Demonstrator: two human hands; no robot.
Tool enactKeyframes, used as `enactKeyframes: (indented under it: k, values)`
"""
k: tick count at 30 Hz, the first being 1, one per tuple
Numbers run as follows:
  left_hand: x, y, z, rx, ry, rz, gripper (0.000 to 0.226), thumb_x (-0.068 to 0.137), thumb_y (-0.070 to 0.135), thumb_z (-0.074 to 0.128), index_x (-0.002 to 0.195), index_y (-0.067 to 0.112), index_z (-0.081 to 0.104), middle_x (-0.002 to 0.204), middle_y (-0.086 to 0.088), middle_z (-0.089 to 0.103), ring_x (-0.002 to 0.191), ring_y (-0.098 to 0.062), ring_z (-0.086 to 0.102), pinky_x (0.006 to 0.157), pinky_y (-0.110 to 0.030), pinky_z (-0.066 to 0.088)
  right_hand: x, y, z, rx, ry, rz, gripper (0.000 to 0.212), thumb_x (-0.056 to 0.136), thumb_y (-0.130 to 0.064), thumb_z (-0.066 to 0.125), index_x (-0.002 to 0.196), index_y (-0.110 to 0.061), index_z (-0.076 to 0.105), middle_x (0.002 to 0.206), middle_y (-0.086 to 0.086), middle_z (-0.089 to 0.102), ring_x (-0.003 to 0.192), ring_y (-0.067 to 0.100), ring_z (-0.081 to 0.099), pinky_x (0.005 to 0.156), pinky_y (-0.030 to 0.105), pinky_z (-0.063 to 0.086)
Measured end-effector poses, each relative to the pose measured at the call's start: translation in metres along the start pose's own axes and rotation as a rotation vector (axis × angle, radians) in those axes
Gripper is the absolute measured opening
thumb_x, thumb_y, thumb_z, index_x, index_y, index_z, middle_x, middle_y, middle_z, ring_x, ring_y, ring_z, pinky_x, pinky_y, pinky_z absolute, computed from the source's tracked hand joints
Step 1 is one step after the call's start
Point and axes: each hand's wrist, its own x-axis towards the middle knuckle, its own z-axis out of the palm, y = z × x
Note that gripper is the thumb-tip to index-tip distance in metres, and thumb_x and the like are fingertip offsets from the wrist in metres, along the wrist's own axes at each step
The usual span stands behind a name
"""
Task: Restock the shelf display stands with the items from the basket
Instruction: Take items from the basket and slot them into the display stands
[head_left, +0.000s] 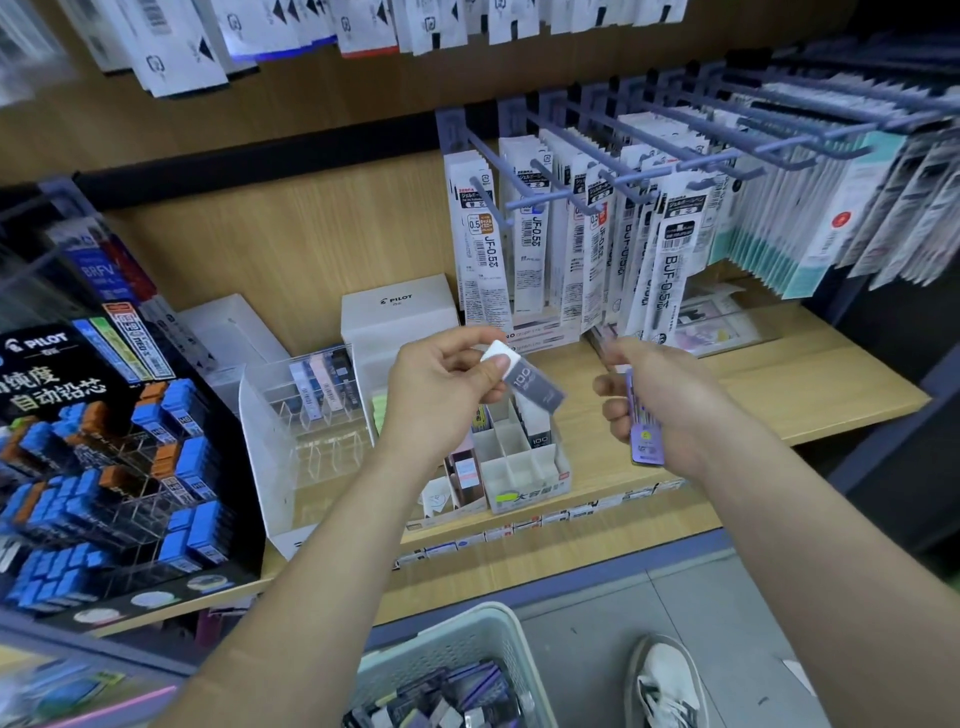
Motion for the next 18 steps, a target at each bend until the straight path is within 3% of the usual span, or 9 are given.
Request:
enactKeyframes:
  k: [1,3,7,13,18]
  values:
    - [0.0,-0.003,0.003,0.058,-0.023,0.004,0.022,0.085,0.001,0.066,0.103,0.013,0.071,0.085,-0.012,0.071,0.065,-0.017,0.066,0.066,-0.023,0.056,0.0,-0.002,-0.002,0.042,0.015,0.028,0.003,0.092,-0.013,0.054,0.089,-0.011,0.054,0.066,0.006,0.051,0.036,0.012,0.038,0.035,0.018,0.032]
    - [-0.002,-0.013,0.011,0.173,-0.071,0.009,0.023,0.084,0.005,0.069,0.095,0.025,0.072,0.08,-0.002,0.07,0.068,-0.015,0.065,0.07,-0.024,0.056,0.002,-0.002,-0.006,0.106,0.015,0.07,0.012,0.082,0.001,0.045,0.079,-0.01,0.047,0.065,0.005,0.041,0.039,0.013,0.035,0.035,0.018,0.031]
    - [-0.005,-0.034,0.027,0.447,-0.132,0.09,0.02,0.083,0.016,0.072,0.098,0.029,0.074,0.074,0.011,0.062,0.058,0.002,0.054,0.062,-0.01,0.043,0.004,-0.001,-0.009,0.199,0.012,0.091,0.024,0.074,0.008,0.032,0.085,-0.009,0.046,0.067,0.002,0.029,0.044,0.014,0.031,0.037,0.021,0.029]
    - [-0.001,-0.058,0.038,0.71,-0.182,0.268,0.024,0.082,0.011,0.071,0.105,0.02,0.073,0.089,0.006,0.053,0.079,-0.01,0.049,0.073,-0.015,0.035,0.008,0.001,-0.007,0.249,0.003,0.081,0.033,0.077,0.014,0.026,0.087,-0.007,0.048,0.069,0.009,0.045,0.052,0.019,0.044,0.047,0.025,0.036]
    - [0.001,-0.068,0.042,0.839,-0.174,0.292,0.02,0.08,0.015,0.072,0.098,0.016,0.065,0.087,0.0,0.058,0.082,-0.02,0.059,0.073,-0.028,0.045,0.011,0.004,-0.005,0.309,-0.016,0.078,0.048,0.075,0.016,0.024,0.104,-0.006,0.056,0.07,0.011,0.055,0.051,0.018,0.049,0.046,0.025,0.032]
